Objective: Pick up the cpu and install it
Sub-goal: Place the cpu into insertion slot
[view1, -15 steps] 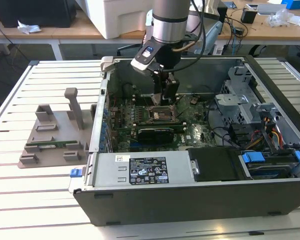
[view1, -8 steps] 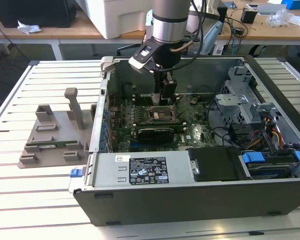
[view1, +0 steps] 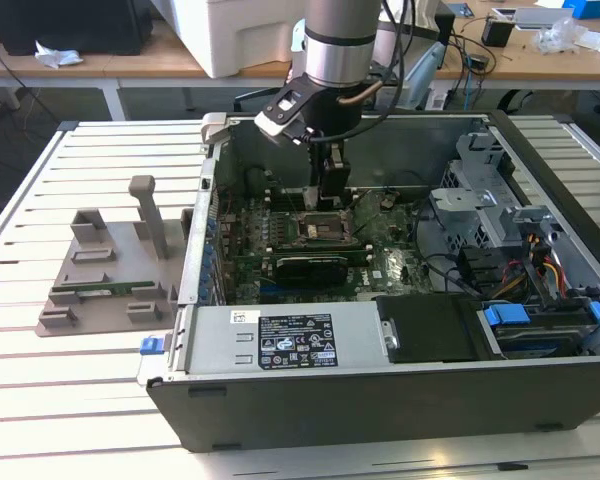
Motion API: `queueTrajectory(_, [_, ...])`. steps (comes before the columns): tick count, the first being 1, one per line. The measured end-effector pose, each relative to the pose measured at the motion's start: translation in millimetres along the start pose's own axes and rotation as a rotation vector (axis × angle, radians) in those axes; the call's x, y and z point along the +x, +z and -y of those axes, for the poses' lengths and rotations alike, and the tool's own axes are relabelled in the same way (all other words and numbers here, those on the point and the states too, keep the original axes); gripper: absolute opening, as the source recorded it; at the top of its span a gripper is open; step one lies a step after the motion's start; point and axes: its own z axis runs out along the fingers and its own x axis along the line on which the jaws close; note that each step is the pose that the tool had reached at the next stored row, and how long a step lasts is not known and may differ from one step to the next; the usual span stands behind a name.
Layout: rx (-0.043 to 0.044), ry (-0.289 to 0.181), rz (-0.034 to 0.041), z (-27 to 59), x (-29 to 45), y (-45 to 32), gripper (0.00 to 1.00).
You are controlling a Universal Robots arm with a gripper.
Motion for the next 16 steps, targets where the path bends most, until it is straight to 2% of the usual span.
queueTrajectory(6, [0.0014, 0.005, 0.0012, -3.1, 0.0, 9.9, 0.55])
queueTrajectory(10, [0.0035, 0.005, 0.0011, -7.4, 0.1, 21.7, 0.55])
queueTrajectory(16, [0.0039, 0.005, 0.0009, -8.9, 0.3, 32.3, 0.55])
